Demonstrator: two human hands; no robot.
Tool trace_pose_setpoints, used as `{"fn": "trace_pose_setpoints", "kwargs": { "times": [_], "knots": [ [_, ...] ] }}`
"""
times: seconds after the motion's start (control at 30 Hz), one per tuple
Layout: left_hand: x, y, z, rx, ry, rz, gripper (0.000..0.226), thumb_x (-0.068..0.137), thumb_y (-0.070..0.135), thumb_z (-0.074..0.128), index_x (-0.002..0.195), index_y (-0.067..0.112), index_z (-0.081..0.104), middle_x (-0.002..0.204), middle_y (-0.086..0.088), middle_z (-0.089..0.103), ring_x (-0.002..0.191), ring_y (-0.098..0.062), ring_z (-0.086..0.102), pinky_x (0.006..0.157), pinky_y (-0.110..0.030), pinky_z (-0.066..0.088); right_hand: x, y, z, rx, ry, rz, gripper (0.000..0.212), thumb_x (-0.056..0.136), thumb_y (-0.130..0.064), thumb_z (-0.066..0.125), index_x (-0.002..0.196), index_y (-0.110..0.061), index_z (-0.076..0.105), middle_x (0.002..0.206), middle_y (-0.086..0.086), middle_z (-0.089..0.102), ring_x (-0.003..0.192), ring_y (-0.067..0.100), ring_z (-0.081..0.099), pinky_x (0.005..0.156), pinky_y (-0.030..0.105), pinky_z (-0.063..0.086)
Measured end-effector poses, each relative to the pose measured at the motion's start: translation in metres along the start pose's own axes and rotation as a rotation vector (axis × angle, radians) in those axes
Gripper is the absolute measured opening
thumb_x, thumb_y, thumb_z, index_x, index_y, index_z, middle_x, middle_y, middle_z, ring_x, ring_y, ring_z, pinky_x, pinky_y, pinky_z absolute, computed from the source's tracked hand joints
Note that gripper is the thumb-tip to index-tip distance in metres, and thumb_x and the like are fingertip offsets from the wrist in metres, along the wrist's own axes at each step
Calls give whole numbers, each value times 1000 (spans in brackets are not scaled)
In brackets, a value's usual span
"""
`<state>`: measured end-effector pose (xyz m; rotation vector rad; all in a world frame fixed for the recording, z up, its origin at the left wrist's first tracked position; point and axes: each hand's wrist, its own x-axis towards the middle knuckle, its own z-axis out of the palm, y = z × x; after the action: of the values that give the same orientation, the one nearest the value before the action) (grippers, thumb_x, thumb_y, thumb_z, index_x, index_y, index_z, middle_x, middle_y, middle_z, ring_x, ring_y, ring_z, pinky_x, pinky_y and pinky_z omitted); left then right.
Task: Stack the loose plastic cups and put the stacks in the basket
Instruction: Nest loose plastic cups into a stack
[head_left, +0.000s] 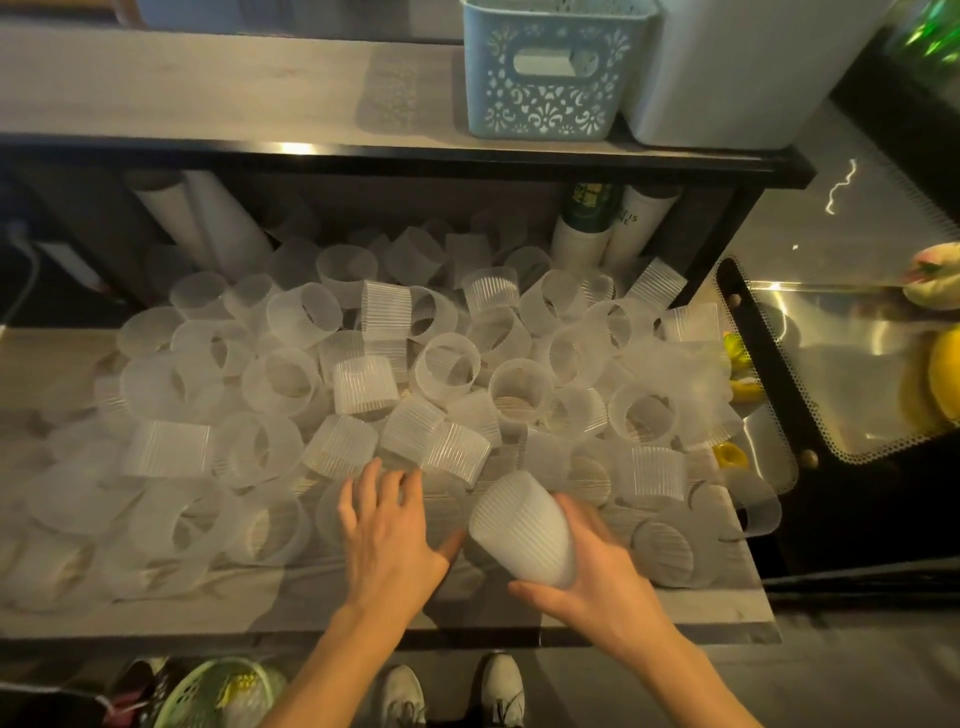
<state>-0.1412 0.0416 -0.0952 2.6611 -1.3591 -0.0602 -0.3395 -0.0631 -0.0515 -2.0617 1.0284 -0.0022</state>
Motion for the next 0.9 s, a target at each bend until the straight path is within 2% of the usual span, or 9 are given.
{"fn": "trace_pose_setpoints", "kwargs": {
  "times": [0.07,0.17,0.3,0.37,0.43,0.53,0.67,0.8,0.9],
  "knots": [
    [-2,-3,-7,-59,23,-19,81,67,76,60,118,13,62,118,-7,65,126,-31,49,111,-55,25,0,1,2,26,23,17,91,64,-70,75,136,-49,23,129,-25,36,107,0,47,83,35,50],
    [-7,-9,-28,-300,105,-115,80,72,78,45,126,20,54,113,2,60,113,-22,51,102,-46,34,0,3,2,81,70,30,91,61,-75,74,133,-53,22,130,-26,36,111,0,43,88,37,48],
    [-5,-16,-53,-749,99,-135,73,75,73,50,134,31,46,113,17,48,106,-4,48,88,-27,41,3,-2,2,24,17,29,73,69,-67,72,115,-56,17,120,-23,37,106,3,46,89,36,50],
    [-1,-14,-58,-881,79,-129,68,75,72,52,130,32,49,116,20,49,107,1,51,88,-28,47,6,-6,2,23,-17,35,72,69,-63,74,113,-51,18,116,-23,39,103,4,48,89,33,50],
    [3,-8,-62,-972,47,-114,67,76,71,53,129,30,50,119,14,53,108,-2,55,89,-29,50,10,-11,2,11,-45,23,74,69,-62,75,116,-49,19,114,-23,42,101,5,51,85,28,49],
    [5,3,-65,-993,-7,-47,67,76,67,55,130,28,49,122,11,53,109,-2,55,89,-20,48,16,-19,1,-29,-73,-46,77,69,-58,76,119,-45,18,107,-24,44,97,4,54,79,26,50],
    [0,21,-66,-999,-57,17,68,78,62,55,135,29,39,123,11,50,110,-1,52,85,-8,41,21,-24,-4,-18,-37,-165,75,68,-54,78,120,-50,24,118,-22,41,106,0,47,84,26,50],
    [3,28,-69,-906,-55,63,58,81,53,55,132,32,37,121,17,46,111,9,45,84,1,32,17,-16,1,-2,-13,-162,85,65,-59,78,130,-49,24,123,-19,38,107,3,50,87,29,51],
    [7,29,-69,-812,-108,117,61,77,59,48,130,31,39,118,18,46,110,8,43,83,1,29,13,-8,2,9,-28,-153,84,66,-60,76,131,-49,24,123,-22,36,106,4,52,89,34,52]
  ]
}}
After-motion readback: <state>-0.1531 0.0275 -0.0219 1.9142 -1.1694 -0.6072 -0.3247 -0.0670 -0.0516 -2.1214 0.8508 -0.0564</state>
